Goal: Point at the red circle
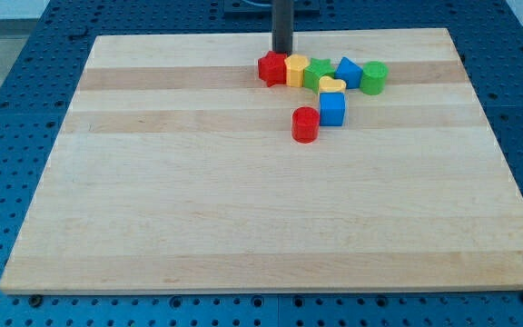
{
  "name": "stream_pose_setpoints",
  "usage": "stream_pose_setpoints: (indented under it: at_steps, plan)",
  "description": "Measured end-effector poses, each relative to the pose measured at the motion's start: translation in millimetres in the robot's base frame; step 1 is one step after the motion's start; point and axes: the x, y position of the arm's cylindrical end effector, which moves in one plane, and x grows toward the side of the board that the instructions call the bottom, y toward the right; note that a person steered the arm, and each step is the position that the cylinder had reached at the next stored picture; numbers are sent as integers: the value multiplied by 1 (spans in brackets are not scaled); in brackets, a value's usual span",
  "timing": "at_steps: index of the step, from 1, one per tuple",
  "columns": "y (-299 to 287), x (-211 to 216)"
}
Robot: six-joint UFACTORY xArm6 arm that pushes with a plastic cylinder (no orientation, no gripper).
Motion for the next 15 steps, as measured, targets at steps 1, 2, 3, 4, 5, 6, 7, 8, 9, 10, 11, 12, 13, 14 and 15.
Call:
stream_pose_setpoints:
  at_steps: [1,2,3,4,5,6,7,8,9,10,11,12,13,14,15]
  plan:
    - [-12,3]
    - [-16,11]
    - [-16,15]
    - [-19,14]
    - [-43,12]
    - [-84,13]
    - [-115,29]
    - [-121,65]
    - [-107,88]
    - [-89,120]
    - [-66,142]
    - [-51,147]
    - [-45,157]
    - [-30,164]
    - [-14,165]
